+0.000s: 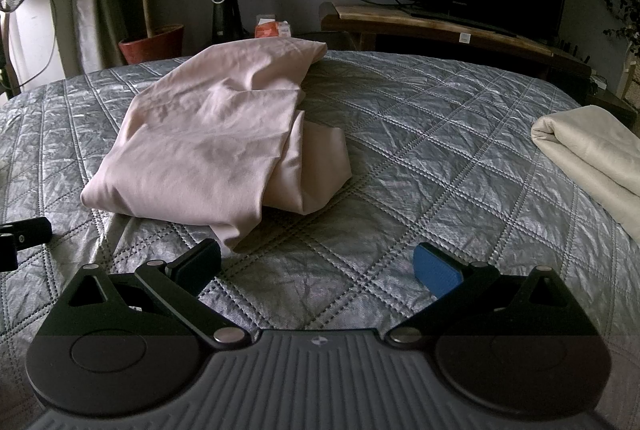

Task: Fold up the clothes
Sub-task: 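Reach the right tool to the pink garment and close its fingers on it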

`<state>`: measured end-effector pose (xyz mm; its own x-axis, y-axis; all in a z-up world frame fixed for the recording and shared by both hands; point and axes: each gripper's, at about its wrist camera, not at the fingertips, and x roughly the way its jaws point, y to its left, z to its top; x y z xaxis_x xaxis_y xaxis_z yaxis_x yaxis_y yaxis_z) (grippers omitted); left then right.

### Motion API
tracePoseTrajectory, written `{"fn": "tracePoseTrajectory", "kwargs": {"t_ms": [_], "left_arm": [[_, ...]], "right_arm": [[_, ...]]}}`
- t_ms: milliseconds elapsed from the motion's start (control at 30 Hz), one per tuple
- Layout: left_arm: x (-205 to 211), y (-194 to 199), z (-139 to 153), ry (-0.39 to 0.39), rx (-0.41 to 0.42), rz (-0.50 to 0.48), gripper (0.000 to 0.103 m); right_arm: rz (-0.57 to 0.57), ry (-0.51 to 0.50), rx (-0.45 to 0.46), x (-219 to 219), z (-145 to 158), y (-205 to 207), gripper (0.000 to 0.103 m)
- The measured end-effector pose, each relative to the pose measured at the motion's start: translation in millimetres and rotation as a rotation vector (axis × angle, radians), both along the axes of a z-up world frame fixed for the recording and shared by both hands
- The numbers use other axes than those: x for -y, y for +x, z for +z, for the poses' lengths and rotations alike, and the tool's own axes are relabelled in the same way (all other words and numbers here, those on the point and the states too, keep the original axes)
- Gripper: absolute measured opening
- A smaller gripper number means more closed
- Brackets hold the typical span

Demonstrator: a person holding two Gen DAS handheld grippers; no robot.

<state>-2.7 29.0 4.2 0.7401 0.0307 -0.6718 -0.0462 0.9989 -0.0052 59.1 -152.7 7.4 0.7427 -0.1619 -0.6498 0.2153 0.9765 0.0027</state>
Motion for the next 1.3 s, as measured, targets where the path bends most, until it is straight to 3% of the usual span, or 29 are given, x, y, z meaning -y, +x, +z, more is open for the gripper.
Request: {"fn": "tracePoseTrajectory", "kwargs": {"t_ms": [233, 333, 400, 500, 533, 600, 733, 833, 967, 1033, 1067, 1100, 1200, 1300], "left_arm": [[-5, 6, 4, -0.004, -0.042, -0.032, 0.102], [-13, 11, 8, -0.062, -0.063, 0.028, 0.101], [-19, 16, 13, -0.110, -0.096, 0.040, 0.101], [-28, 18, 21, -0.123, -0.097, 0.053, 0.099], [-30, 17, 23, -0.123, -0.093, 0.060, 0.099], [-34, 17, 26, -0.122, -0.085, 0.072, 0.099], [-34, 19, 28, -0.087, -0.093, 0.074, 0.099], [-34, 20, 31, -0.097, -0.085, 0.074, 0.099], [-33, 23, 33, -0.096, -0.073, 0.074, 0.100], [-34, 24, 33, -0.092, -0.073, 0.081, 0.100], [-34, 24, 33, -0.089, -0.072, 0.087, 0.100], [-35, 24, 34, -0.085, -0.069, 0.094, 0.100], [-40, 25, 36, -0.072, -0.050, 0.122, 0.100], [-45, 25, 39, -0.066, -0.021, 0.155, 0.100]], "right_arm": [[0.000, 0.007, -0.005, 1, 1, 1, 0.103], [0.098, 0.034, -0.049, 4, 7, 2, 0.102], [0.108, 0.065, 0.004, 9, 22, -11, 0.100], [0.121, 0.047, 0.074, 9, 41, -25, 0.097], [0.154, 0.034, 0.082, 7, 45, -24, 0.092], [0.208, 0.024, 0.053, 2, 44, -17, 0.053], [0.242, 0.068, -0.041, -1, 30, 1, 0.056], [0.229, 0.068, -0.027, -1, 27, 2, 0.067], [0.246, 0.051, -0.027, -2, 23, 8, 0.066], [0.260, 0.052, -0.024, -3, 23, 13, 0.057], [0.268, 0.059, -0.023, -2, 23, 15, 0.037], [0.281, 0.082, -0.023, -1, 23, 17, 0.011], [0.293, 0.118, 0.006, 2, 35, 15, 0.006], [0.315, 0.159, 0.088, 6, 67, 8, 0.005]]}}
